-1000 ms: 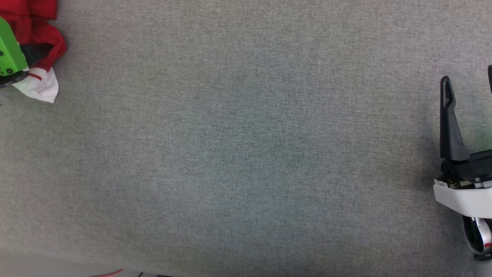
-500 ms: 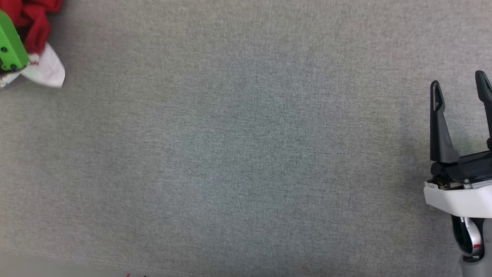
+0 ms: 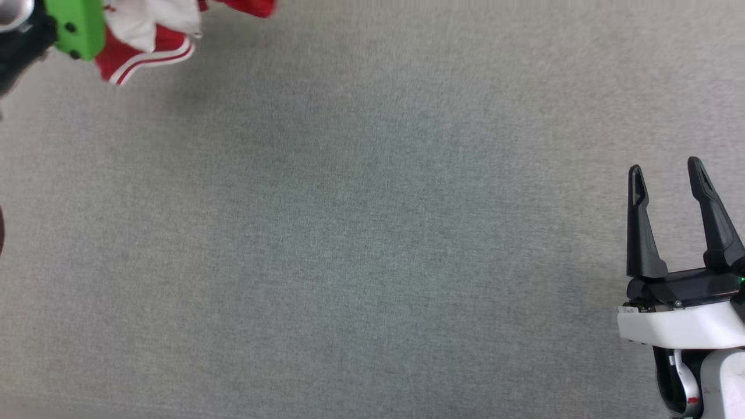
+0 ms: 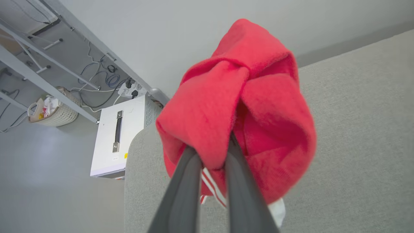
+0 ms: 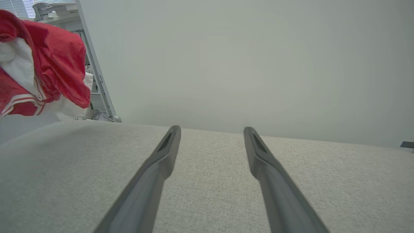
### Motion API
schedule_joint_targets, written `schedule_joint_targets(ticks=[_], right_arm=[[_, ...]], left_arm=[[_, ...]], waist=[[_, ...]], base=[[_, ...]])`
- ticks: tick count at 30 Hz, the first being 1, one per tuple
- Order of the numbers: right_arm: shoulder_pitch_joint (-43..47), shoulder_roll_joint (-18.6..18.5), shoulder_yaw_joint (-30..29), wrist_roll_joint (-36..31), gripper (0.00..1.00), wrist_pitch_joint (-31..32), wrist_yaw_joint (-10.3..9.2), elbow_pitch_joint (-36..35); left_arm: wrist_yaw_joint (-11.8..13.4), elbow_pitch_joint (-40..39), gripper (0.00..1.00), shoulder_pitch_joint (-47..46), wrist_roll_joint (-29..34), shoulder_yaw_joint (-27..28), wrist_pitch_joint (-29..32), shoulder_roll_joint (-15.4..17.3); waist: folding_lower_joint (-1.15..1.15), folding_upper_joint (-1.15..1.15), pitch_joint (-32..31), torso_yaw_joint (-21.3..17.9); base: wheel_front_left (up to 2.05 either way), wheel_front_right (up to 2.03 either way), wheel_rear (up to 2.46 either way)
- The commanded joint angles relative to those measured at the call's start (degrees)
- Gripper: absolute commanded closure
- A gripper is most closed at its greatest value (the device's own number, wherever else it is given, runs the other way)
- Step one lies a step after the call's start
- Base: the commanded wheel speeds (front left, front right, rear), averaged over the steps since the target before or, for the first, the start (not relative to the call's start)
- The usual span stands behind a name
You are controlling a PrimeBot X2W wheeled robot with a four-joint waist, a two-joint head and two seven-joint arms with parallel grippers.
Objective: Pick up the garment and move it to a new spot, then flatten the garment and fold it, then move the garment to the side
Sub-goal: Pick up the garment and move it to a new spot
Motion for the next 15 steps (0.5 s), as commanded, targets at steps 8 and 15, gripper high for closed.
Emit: schedule_joint_targets(ticks=[8, 15], right_arm=[[0.48, 2.51, 0.07, 0.91, 0.00, -0.26, -0.04, 0.61], [0.42, 3.66, 0.24, 1.24, 0.00, -0.26, -0.04, 0.91]], left_arm=[[-0.13, -5.33, 1.00, -7.57, -2.05, -10.47, 1.32, -3.78], [-0.13, -7.51, 1.00, -11.05, -4.05, -21.54, 0.33, -9.45]], waist=[[0.00, 0.00, -5.72, -7.65], [0.00, 0.00, -5.60, -12.86]], base=[[0.00, 0.00, 0.00], [0.00, 0.00, 0.00]])
